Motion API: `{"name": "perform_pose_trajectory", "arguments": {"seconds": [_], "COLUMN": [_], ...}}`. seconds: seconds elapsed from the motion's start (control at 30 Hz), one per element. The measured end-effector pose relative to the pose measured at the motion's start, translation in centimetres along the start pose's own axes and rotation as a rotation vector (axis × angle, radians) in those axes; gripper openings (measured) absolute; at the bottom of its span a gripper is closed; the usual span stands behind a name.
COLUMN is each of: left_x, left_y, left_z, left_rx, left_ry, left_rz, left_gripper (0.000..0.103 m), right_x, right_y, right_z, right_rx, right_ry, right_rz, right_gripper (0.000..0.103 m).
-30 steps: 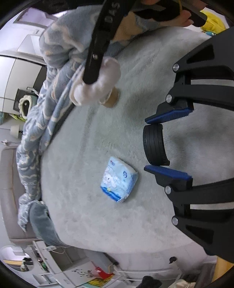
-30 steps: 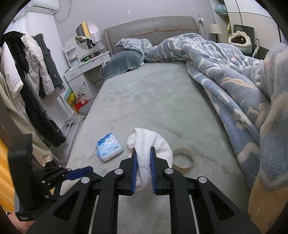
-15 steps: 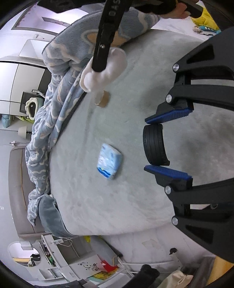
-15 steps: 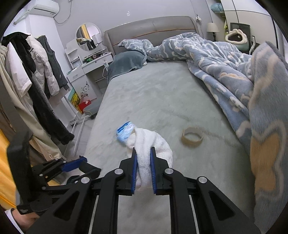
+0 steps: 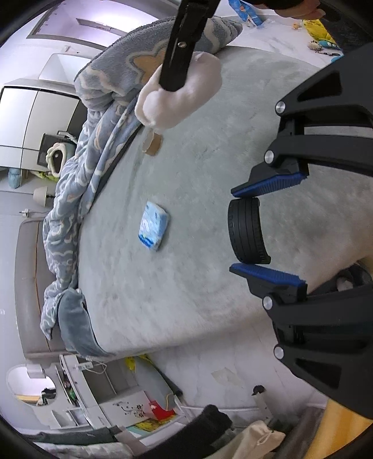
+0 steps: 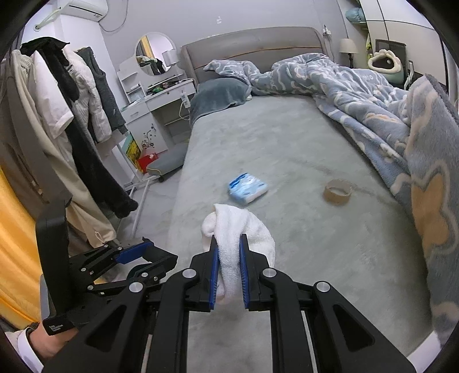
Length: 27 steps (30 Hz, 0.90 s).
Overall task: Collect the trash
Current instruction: 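Carry the black ring and tissue ball over the green bin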
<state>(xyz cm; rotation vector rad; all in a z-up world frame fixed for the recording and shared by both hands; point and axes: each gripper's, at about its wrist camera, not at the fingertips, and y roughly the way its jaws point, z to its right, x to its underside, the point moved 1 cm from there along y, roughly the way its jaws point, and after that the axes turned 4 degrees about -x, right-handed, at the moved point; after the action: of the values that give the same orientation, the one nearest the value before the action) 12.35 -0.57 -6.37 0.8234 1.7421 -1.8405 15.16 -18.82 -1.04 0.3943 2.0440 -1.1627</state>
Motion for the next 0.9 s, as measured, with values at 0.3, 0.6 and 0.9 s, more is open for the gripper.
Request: {"name": "perform_pose_trajectory", "arguments": {"seconds": [0.3,0.6,0.9], "left_x": [2.4,5.3,8.4], "left_y": [-1.3,-1.2,0.6], "left_z": [-4.1,-8.5,-12.1], "left_rx": [-0.053,-0.113,-0.170], "left_ry": [-0.079,-0.148,-0.194], "left_rz": [-0.029,-0.072,-0.179], "left_gripper": [0.050,0.050,0.051], "right_x": [1.1,1.4,2.4], "right_y": [1.1,2.8,6.2], "right_z": [-3.6,-7.8,-12.0], "right_rx": [-0.051,-0.108,-0.157], "right_ry": [-0.022,-0.062,-0.108], "right_rz": [-0.026,-0.068,-0.147], "right_gripper": [0.014,0.014,0.014]}}
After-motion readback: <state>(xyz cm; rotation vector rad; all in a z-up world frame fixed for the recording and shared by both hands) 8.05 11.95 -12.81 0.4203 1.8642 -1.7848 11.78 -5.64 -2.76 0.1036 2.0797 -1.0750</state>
